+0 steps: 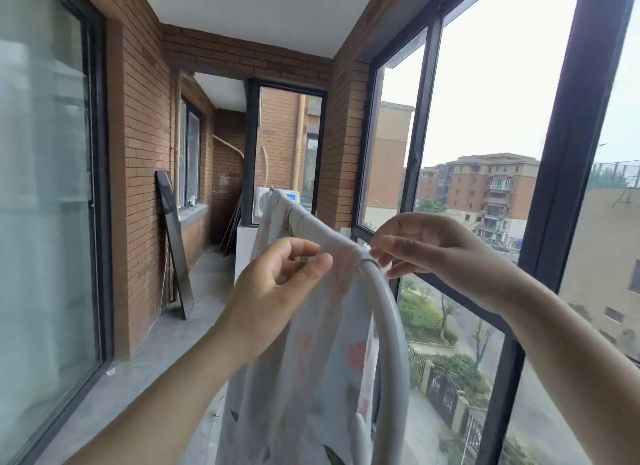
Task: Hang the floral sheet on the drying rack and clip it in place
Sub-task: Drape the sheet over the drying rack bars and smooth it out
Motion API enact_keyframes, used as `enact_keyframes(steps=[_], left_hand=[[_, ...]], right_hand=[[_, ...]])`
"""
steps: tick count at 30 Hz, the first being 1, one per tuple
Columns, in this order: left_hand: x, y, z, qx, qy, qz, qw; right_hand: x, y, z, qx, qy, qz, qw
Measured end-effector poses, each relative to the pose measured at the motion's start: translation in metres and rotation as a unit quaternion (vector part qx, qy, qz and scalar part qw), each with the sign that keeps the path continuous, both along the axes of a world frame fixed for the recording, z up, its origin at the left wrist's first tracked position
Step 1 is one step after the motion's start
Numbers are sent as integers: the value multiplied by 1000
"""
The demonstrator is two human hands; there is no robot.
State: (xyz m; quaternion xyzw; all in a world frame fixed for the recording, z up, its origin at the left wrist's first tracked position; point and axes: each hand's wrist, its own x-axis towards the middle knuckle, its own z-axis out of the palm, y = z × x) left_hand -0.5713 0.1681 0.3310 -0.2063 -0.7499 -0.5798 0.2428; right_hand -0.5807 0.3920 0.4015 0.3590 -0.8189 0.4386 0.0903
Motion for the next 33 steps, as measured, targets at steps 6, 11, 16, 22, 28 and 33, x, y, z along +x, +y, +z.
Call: enact_keyframes(steps=[6,11,16,22,28,33], left_hand=[[13,11,-7,-17,-58,-103,993],[19,22,-18,-65,12,19,998],[18,16,-33,-171,74,110,976],[20,-10,-9,-61,145,93,983],[36,14,40,-144,235,86,958],[37,23,21,-131,215,56,966]], right_hand=[[6,-1,-9,0,-102,51,993],[11,0,-10,-32,-50,33,998],[27,-1,-11,1,44,-14,999],[37,-12,-9,-34,145,-143,978],[41,7,-30,-11,91,-238,967],[49,10,-46,11,23,-243,970]])
